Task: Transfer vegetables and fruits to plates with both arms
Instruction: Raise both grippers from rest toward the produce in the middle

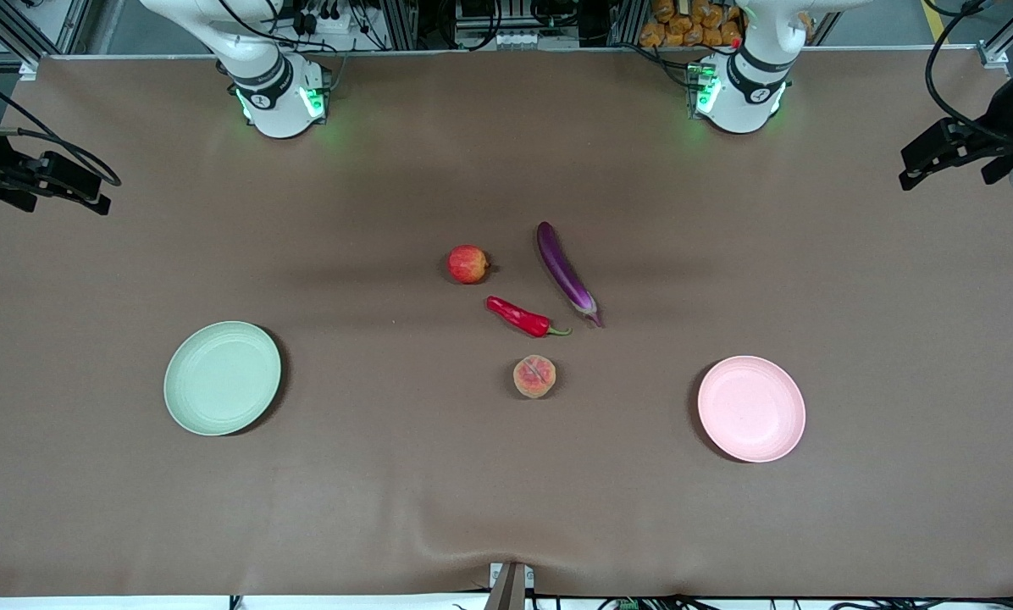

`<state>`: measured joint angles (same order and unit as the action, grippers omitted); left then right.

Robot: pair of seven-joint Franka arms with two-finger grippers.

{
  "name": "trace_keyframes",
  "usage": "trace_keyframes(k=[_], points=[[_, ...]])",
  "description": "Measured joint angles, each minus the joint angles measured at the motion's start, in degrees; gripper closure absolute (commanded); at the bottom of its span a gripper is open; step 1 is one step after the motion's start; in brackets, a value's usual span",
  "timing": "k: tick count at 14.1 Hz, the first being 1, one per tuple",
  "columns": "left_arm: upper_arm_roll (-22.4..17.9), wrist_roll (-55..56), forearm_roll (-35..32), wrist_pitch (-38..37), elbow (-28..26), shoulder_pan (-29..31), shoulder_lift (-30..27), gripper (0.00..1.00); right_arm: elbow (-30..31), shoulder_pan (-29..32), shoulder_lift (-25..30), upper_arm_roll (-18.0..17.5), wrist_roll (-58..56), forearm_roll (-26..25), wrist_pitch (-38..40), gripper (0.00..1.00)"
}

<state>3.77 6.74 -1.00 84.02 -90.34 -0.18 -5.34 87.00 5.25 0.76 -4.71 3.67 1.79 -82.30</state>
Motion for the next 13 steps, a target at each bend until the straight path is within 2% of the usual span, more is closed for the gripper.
trace_keyframes(k=[9, 13], points=[[-0.3, 0.0, 0.1, -1.8, -0.2, 0.2, 0.5, 0.00, 2.7, 1.1, -1.1, -0.1, -0.1, 0.5, -0.1, 0.00], [0.0, 0.0, 0.1, -1.8, -1.6, 0.0, 0.9, 0.00, 5.1, -0.9, -1.9, -1.1, -0.3, 4.5, -0.1, 0.00]])
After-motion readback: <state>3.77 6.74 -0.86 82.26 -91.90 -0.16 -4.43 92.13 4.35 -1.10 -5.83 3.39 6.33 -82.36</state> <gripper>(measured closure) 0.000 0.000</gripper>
